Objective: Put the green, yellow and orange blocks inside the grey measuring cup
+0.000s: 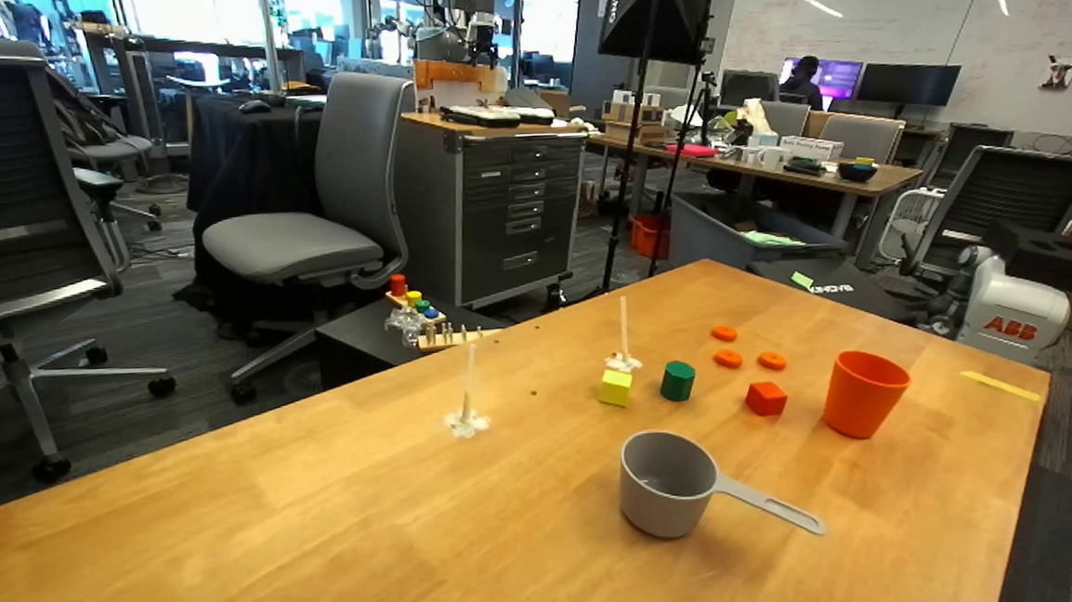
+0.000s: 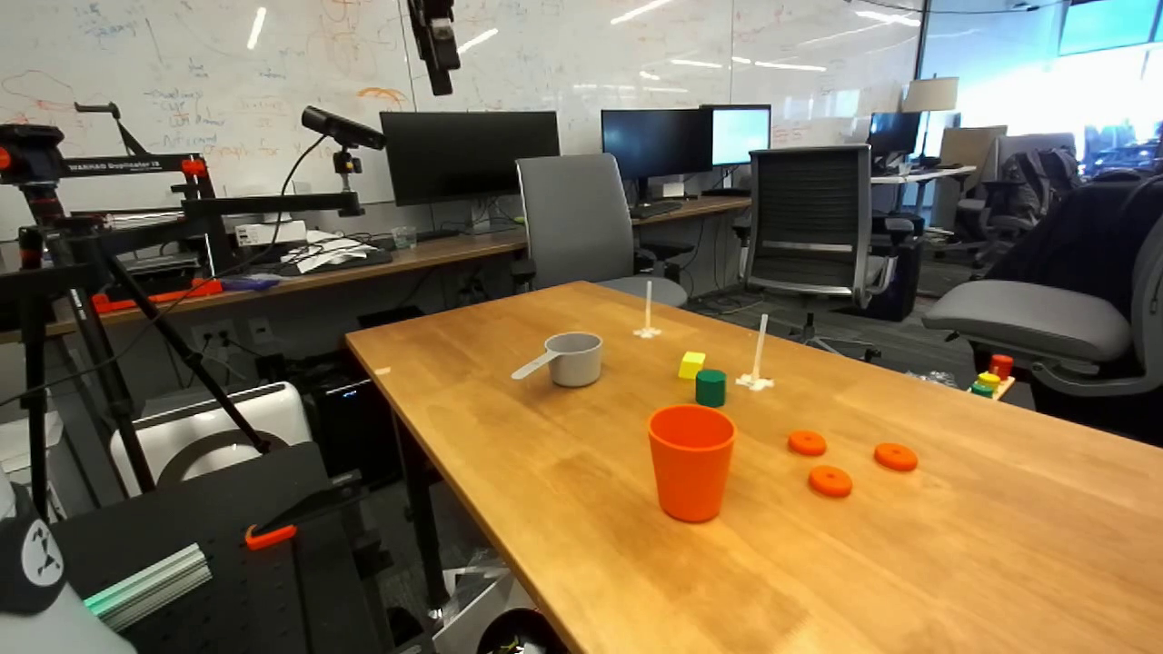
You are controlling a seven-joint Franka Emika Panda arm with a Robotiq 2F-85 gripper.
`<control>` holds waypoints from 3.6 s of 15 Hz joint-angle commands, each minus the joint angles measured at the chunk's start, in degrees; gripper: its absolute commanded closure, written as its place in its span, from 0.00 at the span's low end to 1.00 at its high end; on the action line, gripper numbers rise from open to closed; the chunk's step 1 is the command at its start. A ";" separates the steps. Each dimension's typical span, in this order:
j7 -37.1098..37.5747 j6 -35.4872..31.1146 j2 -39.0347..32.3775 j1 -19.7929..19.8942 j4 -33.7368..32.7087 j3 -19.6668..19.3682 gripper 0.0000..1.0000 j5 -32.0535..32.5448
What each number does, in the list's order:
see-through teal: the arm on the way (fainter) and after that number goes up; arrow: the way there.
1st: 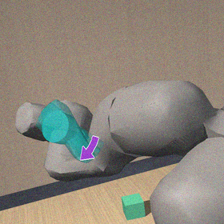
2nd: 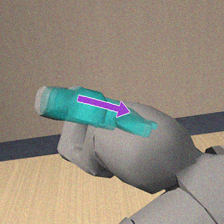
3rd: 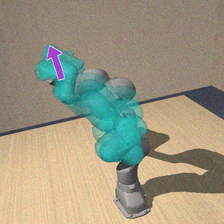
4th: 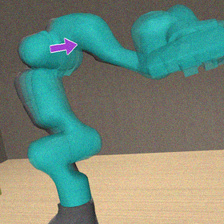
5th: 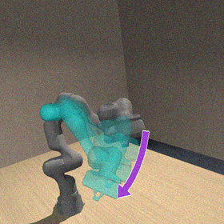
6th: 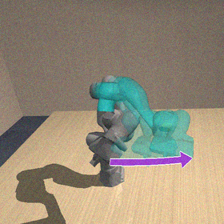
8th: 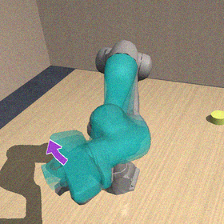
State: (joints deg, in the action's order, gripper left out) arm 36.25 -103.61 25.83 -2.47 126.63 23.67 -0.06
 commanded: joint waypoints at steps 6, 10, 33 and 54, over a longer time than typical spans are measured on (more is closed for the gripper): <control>0.98 1.08 -23.45 -2.33 -15.63 -2.81 0.00 9.99; -1.41 2.85 -28.33 -2.45 -20.10 -8.89 0.00 12.51; 3.94 -1.30 -52.89 -2.93 -33.03 -22.65 0.00 5.73; 22.80 -24.26 -69.29 -4.64 -38.88 -28.71 0.00 -3.03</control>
State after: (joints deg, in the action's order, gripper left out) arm 54.70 -125.63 -41.41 -5.44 89.23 -3.89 -2.06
